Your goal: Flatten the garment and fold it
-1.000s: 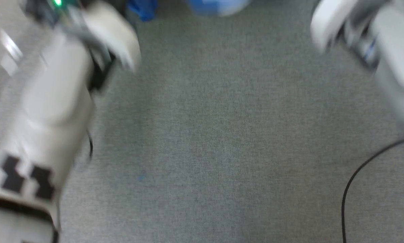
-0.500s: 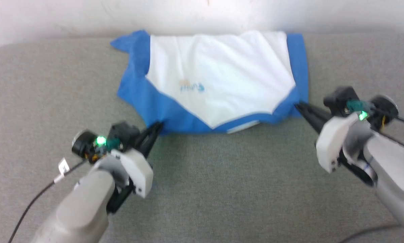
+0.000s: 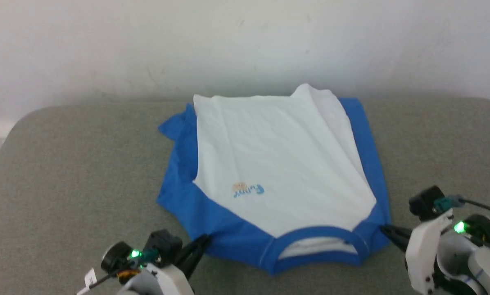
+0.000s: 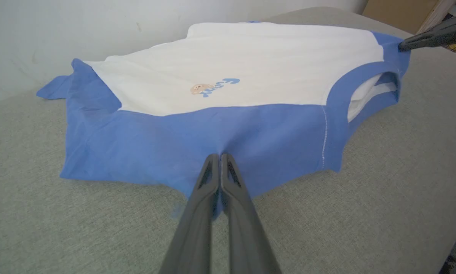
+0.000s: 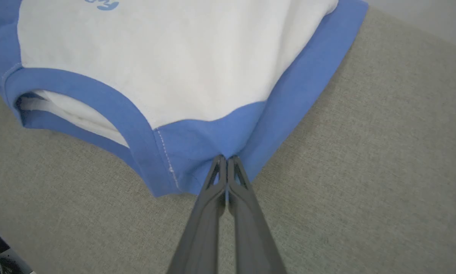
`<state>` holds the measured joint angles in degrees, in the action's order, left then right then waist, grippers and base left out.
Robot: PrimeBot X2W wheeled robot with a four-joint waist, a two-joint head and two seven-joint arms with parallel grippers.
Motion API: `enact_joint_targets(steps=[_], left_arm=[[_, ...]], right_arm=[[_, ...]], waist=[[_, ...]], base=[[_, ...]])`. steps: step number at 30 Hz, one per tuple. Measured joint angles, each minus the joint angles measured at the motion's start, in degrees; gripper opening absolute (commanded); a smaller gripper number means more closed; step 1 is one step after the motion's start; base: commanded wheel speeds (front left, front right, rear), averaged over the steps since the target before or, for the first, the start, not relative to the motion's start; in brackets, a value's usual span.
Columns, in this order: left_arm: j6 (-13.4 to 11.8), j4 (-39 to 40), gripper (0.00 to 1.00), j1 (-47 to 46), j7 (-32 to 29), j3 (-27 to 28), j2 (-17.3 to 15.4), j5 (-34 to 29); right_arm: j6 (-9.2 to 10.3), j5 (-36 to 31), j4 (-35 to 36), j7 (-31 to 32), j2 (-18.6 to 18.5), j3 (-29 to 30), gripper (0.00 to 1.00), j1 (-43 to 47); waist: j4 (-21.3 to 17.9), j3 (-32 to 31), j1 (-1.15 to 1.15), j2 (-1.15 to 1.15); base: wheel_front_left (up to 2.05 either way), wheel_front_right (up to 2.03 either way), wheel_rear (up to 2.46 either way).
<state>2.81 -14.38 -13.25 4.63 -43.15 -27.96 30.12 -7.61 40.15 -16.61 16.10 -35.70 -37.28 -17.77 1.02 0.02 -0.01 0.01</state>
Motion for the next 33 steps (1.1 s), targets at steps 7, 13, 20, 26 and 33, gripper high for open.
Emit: enact_joint_targets(steps=[7, 13, 20, 26, 33], left_arm=[[-1.64, 5.28, 0.00, 7.10, -4.22, -0.92, -2.22, 3.44], [-2.18, 8.90, 0.00, 11.54, -9.24, -1.80, -3.88, 7.13], [-2.43, 9.47, 0.00, 12.06, -11.32, -3.50, -3.15, 7.80], [-2.30, 6.97, 0.00, 12.06, -13.66, -5.48, -2.20, 7.79], [-1.89, 4.64, 0.57, 11.80, -13.00, -5.82, -0.70, 7.76]], right_arm=[[0.00, 2.32, 5.78, 7.75, -2.10, 4.91, 0.00, 10.09], [-0.02, 3.68, 9.03, 16.04, -2.91, 9.22, 0.00, 17.51], [-0.02, 3.04, 11.29, 23.73, -1.26, 14.88, 0.00, 23.85], [-0.01, 0.51, 13.14, 26.31, 1.20, 18.70, 0.00, 26.91], [-0.01, -2.02, 13.58, 26.25, 3.57, 21.48, 0.00, 28.33]], waist=[[0.50, -3.99, 0.01, 0.00], [1.33, -6.48, 0.00, 0.00], [2.59, -6.15, 0.01, 0.00], [2.94, -4.88, 0.01, 0.00], [3.34, -3.88, 0.01, 0.00]], base=[[0.00, 0.00, 0.00], [0.00, 0.00, 0.00], [0.00, 0.00, 0.00], [0.00, 0.00, 0.00], [0.00, 0.00, 0.00]])
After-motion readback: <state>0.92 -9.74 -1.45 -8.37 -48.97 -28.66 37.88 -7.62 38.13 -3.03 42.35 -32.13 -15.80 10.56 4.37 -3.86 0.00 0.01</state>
